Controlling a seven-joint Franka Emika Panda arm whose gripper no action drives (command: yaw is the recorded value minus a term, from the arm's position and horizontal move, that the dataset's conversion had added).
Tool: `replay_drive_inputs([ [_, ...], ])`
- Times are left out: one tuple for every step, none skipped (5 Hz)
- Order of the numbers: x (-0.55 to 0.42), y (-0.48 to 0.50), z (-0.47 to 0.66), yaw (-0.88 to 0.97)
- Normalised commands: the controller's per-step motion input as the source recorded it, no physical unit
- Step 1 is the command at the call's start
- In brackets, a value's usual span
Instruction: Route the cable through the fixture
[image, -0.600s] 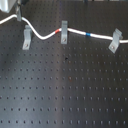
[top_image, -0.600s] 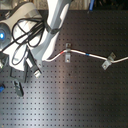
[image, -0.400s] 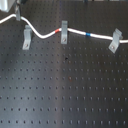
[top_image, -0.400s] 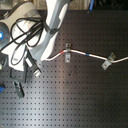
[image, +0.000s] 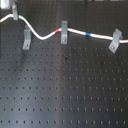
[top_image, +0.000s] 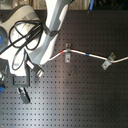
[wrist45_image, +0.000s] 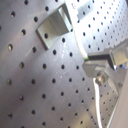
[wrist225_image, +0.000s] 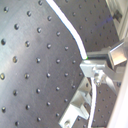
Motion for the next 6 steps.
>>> replay_drive_inputs([
  [-0.169, 0.478, 0.10, -0.65],
  [-0.139, 0.310, 0.15, -0.45],
  [-0.065, 0.234, 0.08, -0.34],
  [0.074, 0.219, -0.02, -0.10],
  [0.106, 0.181, 0.00, -0.31],
  [0.000, 0.000, 0.00, -0.35],
])
